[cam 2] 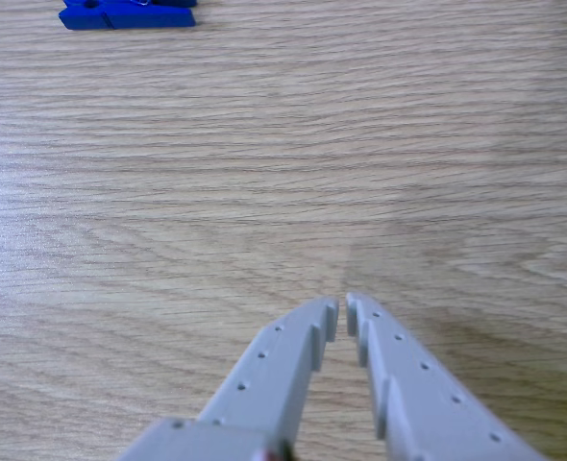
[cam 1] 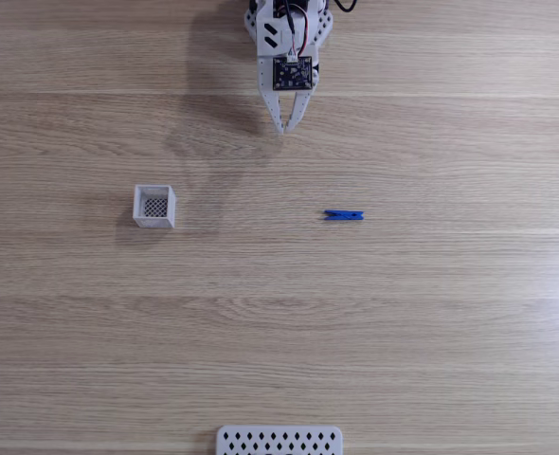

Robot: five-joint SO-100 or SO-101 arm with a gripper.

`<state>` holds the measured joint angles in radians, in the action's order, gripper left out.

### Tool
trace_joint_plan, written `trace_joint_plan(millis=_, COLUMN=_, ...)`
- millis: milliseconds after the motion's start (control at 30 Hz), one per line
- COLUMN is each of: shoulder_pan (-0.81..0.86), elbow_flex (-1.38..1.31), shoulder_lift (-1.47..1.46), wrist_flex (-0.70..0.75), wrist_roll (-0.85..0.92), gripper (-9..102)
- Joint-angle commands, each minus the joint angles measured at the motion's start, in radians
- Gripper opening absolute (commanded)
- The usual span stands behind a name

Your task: Grasp a peg and put it in the crate.

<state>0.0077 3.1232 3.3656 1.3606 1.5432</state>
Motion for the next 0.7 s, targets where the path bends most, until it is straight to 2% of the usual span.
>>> trace_joint_plan(millis=0, shoulder_pan=-0.015, elbow_flex=0.021, shoulder_lift=0.028, wrist_flex=0.003, wrist_roll=-0.002, gripper=0)
trace_joint_plan(millis=667, shoulder_pan=-0.011, elbow_flex=0.021, shoulder_lift=0.029, wrist_flex=0.003, wrist_roll=-0.002, gripper=0)
